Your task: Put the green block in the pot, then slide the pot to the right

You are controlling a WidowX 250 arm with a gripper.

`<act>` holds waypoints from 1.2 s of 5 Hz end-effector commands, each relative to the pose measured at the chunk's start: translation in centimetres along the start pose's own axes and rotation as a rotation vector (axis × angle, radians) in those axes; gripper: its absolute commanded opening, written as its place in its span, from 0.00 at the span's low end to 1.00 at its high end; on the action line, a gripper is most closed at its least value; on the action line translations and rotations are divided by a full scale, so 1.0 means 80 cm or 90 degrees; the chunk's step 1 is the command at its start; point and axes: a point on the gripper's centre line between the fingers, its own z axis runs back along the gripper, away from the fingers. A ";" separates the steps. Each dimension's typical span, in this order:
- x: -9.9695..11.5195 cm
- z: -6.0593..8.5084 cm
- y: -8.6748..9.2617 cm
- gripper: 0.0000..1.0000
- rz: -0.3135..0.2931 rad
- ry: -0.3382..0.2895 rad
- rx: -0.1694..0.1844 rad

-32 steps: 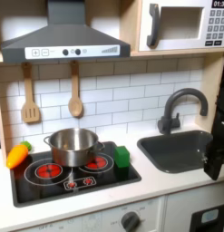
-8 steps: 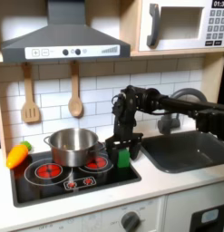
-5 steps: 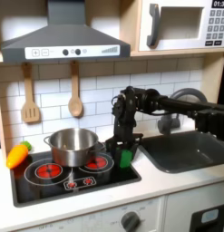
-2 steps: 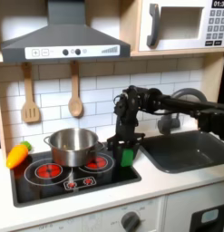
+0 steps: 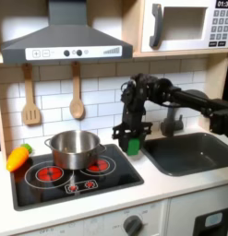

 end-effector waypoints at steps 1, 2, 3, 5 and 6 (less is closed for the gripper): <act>0.017 0.045 0.017 0.00 0.018 -0.060 0.032; 0.026 0.060 0.035 0.00 0.028 -0.079 0.062; 0.033 0.080 0.057 0.00 0.043 -0.120 0.082; 0.037 0.082 0.092 0.00 0.050 -0.156 0.126; 0.038 0.080 0.106 0.00 0.044 -0.186 0.150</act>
